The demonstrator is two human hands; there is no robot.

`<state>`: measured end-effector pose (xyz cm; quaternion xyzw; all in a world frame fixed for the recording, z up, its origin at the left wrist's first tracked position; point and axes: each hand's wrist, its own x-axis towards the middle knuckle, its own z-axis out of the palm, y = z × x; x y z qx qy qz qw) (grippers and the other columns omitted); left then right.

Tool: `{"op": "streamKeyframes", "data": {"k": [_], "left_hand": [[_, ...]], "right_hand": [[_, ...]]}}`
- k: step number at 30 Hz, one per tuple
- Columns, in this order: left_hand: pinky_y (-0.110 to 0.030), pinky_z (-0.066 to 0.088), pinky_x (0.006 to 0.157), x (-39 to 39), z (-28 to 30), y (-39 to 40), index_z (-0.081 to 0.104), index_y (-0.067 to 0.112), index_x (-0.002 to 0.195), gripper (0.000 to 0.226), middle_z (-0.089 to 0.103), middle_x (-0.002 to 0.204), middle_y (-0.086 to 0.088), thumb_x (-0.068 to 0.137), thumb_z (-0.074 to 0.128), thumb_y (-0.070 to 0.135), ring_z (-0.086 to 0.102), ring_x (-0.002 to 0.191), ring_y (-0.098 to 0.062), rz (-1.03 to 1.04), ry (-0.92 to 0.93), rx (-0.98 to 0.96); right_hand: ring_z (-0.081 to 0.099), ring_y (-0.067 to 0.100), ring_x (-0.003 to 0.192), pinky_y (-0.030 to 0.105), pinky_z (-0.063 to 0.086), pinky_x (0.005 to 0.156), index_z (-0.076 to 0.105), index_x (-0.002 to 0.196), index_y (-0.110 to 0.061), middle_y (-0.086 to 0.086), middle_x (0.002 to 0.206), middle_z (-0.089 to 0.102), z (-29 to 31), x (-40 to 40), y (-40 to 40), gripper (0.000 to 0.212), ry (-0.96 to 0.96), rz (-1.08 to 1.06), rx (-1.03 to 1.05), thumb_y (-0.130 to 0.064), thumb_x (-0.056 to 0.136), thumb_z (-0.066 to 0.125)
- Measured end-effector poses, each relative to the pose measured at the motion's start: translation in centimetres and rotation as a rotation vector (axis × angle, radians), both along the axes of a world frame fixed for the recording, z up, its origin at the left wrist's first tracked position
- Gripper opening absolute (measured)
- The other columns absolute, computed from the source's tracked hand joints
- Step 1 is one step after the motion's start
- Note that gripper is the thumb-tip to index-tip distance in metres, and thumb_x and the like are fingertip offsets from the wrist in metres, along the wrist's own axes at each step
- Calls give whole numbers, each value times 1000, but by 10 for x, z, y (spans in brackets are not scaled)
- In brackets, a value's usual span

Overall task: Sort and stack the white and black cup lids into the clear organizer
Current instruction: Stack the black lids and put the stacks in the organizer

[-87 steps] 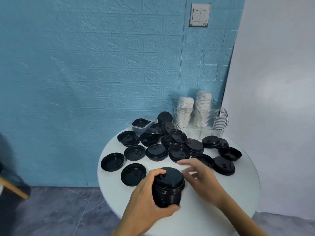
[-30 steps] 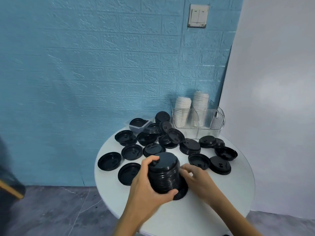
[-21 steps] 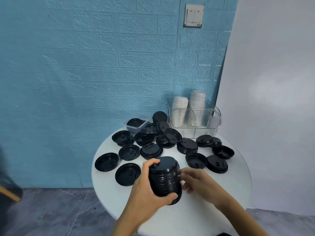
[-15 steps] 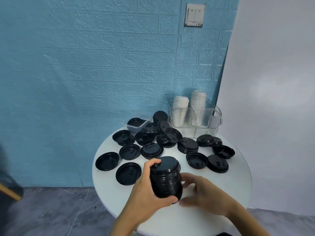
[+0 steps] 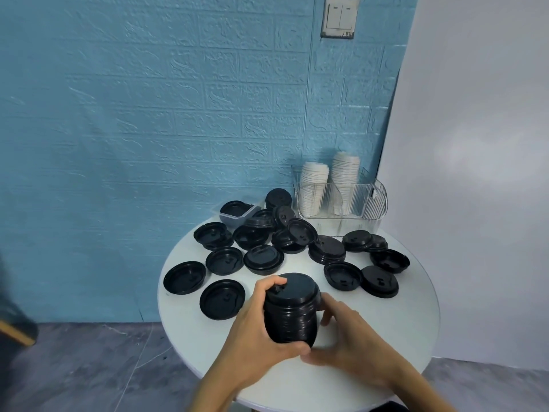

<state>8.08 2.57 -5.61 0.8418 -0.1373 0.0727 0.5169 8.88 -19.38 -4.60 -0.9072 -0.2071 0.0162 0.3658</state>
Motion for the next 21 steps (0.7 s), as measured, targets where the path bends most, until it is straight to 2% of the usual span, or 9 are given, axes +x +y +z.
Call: {"op": "streamKeyframes", "data": {"k": [3, 5, 8, 12, 16, 19, 21], "left_hand": [[-25, 50, 95, 0, 1, 2, 37, 60, 135, 106, 57, 122, 35, 49, 97, 41, 61, 114, -3, -29, 11, -8], [-15, 49, 90, 0, 2, 2, 37, 60, 135, 106, 59, 122, 35, 51, 98, 43, 62, 112, 1, -56, 16, -16], [-6, 46, 85, -3, 4, 0, 38, 58, 135, 99, 61, 121, 35, 56, 97, 46, 63, 109, 4, -61, 18, -51], [-5, 45, 84, -4, 4, -1, 41, 55, 135, 88, 62, 120, 34, 64, 93, 42, 63, 108, 3, -55, 17, -67], [-6, 43, 88, -4, 3, -1, 40, 54, 136, 89, 60, 122, 33, 65, 92, 42, 61, 111, 2, -70, 15, -48], [-8, 45, 88, -4, 2, -1, 40, 51, 138, 90, 62, 121, 30, 65, 92, 43, 63, 109, 0, -76, 18, -44], [-9, 47, 87, -4, 0, -1, 40, 49, 139, 90, 63, 121, 28, 66, 92, 42, 64, 108, -2, -80, 19, -39]], "right_hand": [[47, -3, 105, 22, 38, 84, 48, 123, -57, -37, 118, 54, 1, 1, 1, 68, -15, 6, -6, -69, 64, 80], [52, 0, 99, 16, 39, 79, 54, 119, -55, -33, 111, 59, 5, 3, 0, 64, -6, 14, 27, -70, 62, 81], [53, -1, 87, 9, 39, 75, 61, 112, -52, -33, 100, 60, 9, 5, -2, 58, 36, 17, 101, -60, 61, 87], [54, 3, 93, 19, 40, 78, 64, 107, -50, -26, 100, 65, 6, 5, -2, 49, 34, 25, 113, -55, 65, 87], [55, -1, 98, 14, 37, 76, 61, 105, -58, -31, 102, 61, 3, 3, -3, 46, 11, 5, 26, -59, 66, 84], [57, -6, 97, 11, 43, 76, 59, 116, -59, -38, 111, 60, 11, 9, -16, 56, 54, 5, 14, -42, 70, 86], [60, -2, 99, 13, 46, 81, 61, 123, -49, -29, 119, 64, 18, 20, -30, 55, -46, -83, 36, -26, 79, 84]]}}
